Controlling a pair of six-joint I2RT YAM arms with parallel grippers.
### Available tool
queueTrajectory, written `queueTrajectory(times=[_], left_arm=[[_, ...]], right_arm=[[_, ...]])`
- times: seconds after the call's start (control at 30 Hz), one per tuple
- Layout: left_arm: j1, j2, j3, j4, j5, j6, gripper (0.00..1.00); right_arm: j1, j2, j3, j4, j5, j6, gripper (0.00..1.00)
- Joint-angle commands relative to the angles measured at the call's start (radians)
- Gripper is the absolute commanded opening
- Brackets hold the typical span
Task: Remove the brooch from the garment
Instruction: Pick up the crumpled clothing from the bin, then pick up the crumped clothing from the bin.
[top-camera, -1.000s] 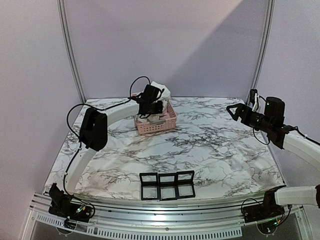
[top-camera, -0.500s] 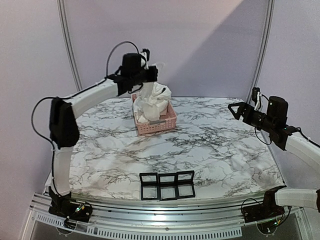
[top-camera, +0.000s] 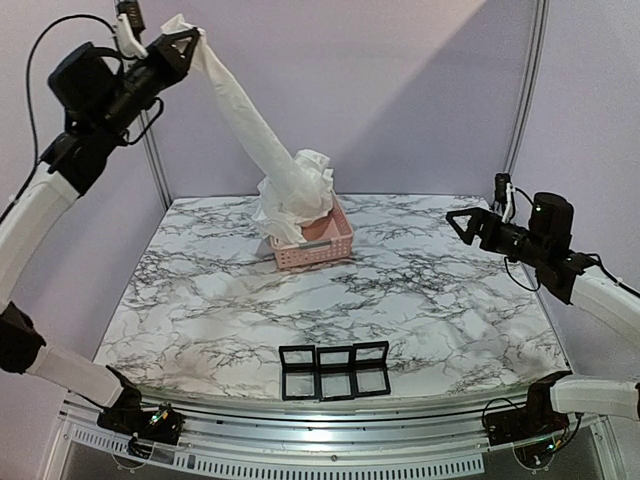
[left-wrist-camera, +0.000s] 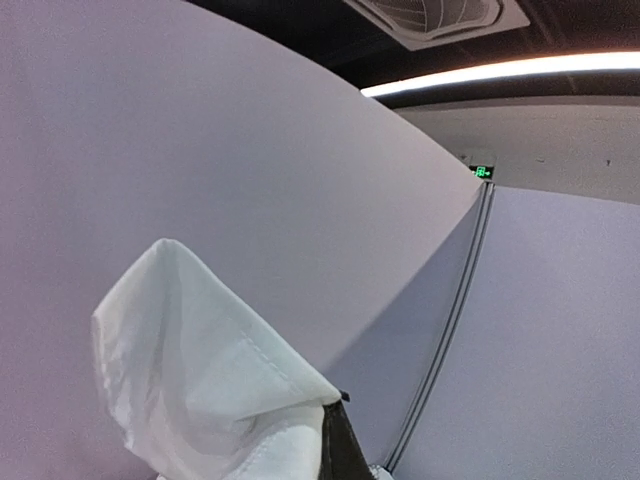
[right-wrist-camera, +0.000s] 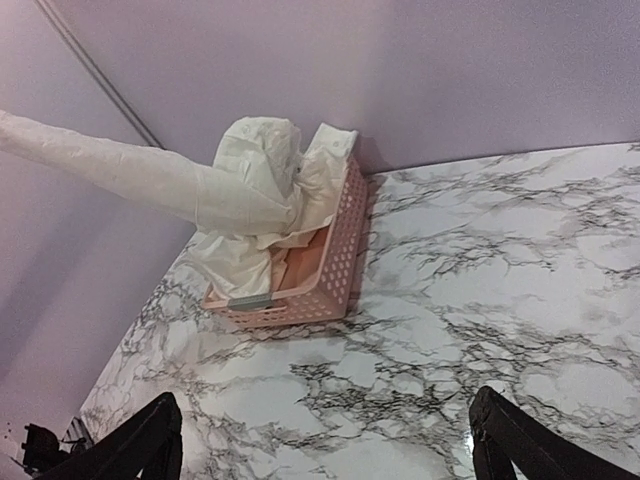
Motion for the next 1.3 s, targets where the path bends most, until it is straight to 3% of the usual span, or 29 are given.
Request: queueTrajectory(times=[0.0, 0.3, 0.63, 1.0, 1.27], left_arm=[[0.018, -0.145, -0.08, -0.059, 0.024, -0.013, 0.0], [0.026, -0.385, -0.275, -0.177, 0.027, -0.101, 0.0], [0.029, -0.426, -0.234, -0.283, 0.125, -0.158, 0.0], [0.032, -0.377, -0.087, -0.324, 0.46, -0.266, 0.0], [0.032, -0.314, -0.061, -0.142, 0.735, -0.464, 0.0]], right_arm=[[0.106, 0.048, 0.06, 0.024, -0.005, -0.05, 0.99], [0.329, 0.342, 0.276, 0.155, -0.014, -0.061, 0.99], [0.451, 0.827, 0.691, 0.225, -0.081, -0.255, 0.99], [0.48, 1.163, 0.991, 0.333, -0.097, -0.37, 0.99], [0.536, 1.315, 1.112, 0.437, -0.044, -0.457, 0.99]])
